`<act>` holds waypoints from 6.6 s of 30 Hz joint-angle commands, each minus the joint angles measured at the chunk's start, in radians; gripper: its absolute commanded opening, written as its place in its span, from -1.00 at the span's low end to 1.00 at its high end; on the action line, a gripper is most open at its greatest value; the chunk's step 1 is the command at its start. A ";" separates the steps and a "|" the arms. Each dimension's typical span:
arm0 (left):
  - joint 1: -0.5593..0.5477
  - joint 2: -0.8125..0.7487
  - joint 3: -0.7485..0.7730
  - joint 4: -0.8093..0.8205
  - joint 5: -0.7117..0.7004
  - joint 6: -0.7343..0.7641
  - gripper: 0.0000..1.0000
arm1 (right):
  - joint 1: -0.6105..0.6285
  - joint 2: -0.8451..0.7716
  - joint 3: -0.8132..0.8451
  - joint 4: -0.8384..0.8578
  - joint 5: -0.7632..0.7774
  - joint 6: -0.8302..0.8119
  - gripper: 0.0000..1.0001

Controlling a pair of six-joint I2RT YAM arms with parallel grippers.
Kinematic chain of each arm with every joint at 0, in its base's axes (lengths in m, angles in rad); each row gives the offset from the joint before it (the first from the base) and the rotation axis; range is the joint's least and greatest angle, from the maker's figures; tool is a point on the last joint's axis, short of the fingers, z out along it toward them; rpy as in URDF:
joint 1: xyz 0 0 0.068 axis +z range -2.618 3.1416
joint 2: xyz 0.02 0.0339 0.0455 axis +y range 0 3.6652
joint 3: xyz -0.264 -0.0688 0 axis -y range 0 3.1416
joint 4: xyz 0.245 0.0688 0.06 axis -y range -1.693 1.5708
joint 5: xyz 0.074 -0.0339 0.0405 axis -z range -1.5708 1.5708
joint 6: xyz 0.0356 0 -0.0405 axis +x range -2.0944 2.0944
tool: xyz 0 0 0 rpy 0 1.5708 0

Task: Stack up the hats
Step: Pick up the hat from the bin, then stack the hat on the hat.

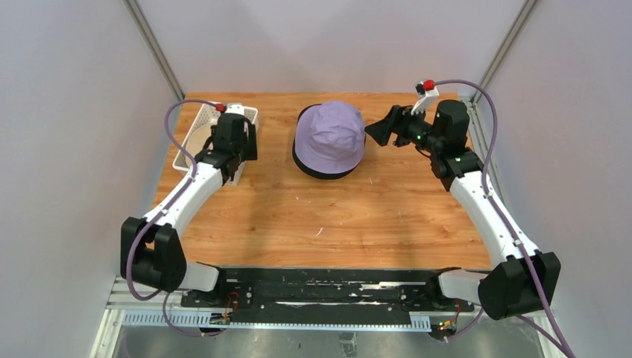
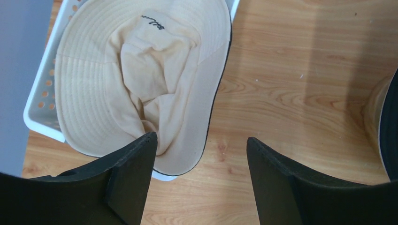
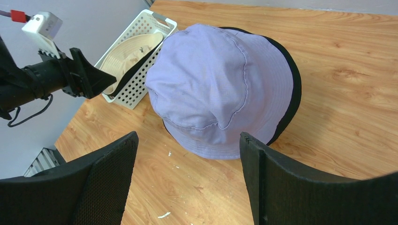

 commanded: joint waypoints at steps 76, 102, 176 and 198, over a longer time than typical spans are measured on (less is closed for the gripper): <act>0.037 -0.115 0.574 0.356 0.705 -0.567 -1.00 | -0.054 -0.034 -0.076 0.083 -0.006 0.039 0.53; -0.075 0.815 1.384 0.901 0.890 -1.042 -1.00 | -0.247 -0.042 -0.144 0.157 -0.130 0.111 0.53; 0.048 0.621 -0.118 1.852 1.032 -1.358 -0.89 | -0.278 0.008 -0.181 0.239 -0.185 0.167 0.51; 0.071 0.721 -0.187 1.857 1.015 -1.310 -0.71 | -0.274 0.267 -0.203 0.525 -0.310 0.404 0.48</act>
